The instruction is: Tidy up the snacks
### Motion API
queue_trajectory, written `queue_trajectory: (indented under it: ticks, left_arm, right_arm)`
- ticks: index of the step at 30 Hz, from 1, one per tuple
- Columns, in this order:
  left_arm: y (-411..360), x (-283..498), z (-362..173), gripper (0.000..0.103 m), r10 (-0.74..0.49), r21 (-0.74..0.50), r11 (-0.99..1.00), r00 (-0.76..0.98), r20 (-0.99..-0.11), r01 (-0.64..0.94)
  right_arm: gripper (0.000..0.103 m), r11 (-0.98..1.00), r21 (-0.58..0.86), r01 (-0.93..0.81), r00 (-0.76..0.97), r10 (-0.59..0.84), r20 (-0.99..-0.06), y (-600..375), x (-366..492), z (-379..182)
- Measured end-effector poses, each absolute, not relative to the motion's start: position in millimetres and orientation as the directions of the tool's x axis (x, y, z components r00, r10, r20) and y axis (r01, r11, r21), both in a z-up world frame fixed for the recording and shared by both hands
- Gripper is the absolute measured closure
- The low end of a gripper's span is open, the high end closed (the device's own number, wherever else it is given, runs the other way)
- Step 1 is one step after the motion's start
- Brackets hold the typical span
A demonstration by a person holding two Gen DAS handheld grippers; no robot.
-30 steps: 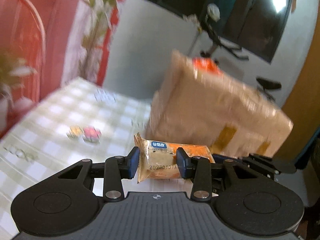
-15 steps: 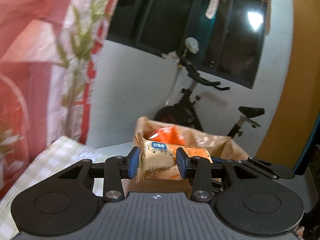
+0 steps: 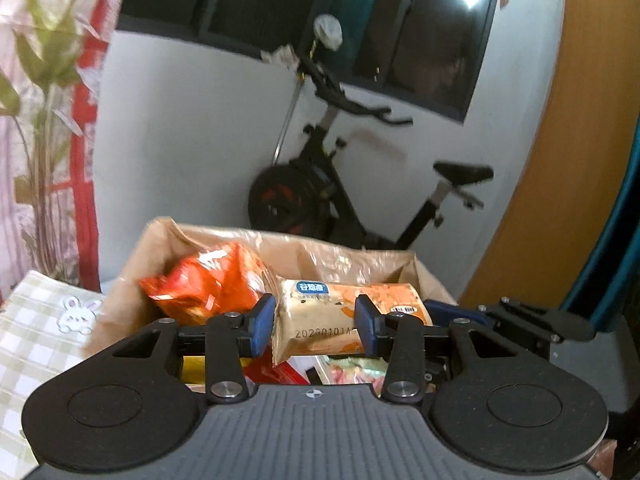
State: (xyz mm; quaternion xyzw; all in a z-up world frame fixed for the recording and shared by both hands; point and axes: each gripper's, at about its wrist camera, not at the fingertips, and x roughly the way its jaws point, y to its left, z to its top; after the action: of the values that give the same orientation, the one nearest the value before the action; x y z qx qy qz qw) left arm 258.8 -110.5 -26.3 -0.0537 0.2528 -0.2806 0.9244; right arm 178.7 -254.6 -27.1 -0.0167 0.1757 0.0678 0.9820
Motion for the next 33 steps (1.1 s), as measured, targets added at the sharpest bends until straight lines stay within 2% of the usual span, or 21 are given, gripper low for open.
queue_trajectory:
  ticks: [5,12,19,22,23,25,29,33]
  left_arm:
    - [-122,277,-43,0.057,-0.535,-0.243,0.842,0.689,-0.489,0.481]
    - [-133,282,-48,0.055,-0.516,-0.198,0.849,0.684,-0.516,0.49]
    - [-123,272,-40,0.038,-0.491,-0.18,0.863,0.701,-0.518,0.471]
    - [-121,264,-35,0.021,-0.463,-0.149,0.877,0.725,-0.51,0.456]
    - [-119,261,-32,0.016,-0.455,-0.137,0.882,0.736,-0.502,0.451]
    - [-113,253,-26,0.012,-0.441,-0.119,0.889,0.754,-0.486,0.442]
    - [-97,234,-12,0.008,-0.381,-0.081,0.916,0.793,-0.475,0.392]
    - [-84,204,0,0.006,-0.299,0.011,0.942,0.852,-0.43,0.336]
  right_arm:
    - [0.051,0.994,0.011,-0.111,0.903,0.106,-0.417,-271,194,-38]
    - [0.051,0.995,0.08,-0.061,0.883,0.091,-0.461,-282,200,-44]
    - [0.05,0.997,0.064,-0.038,0.895,0.062,-0.442,-281,191,-35]
    - [0.039,0.998,0.066,-0.023,0.902,0.049,-0.429,-281,186,-30]
    - [0.033,0.998,0.068,-0.018,0.905,0.045,-0.422,-280,183,-28]
    - [0.023,0.998,0.064,-0.015,0.91,0.04,-0.412,-278,177,-22]
    - [0.015,0.998,0.07,-0.004,0.921,0.031,-0.388,-269,161,-10]
    - [0.006,0.995,0.097,0.0,0.94,0.033,-0.339,-260,143,5]
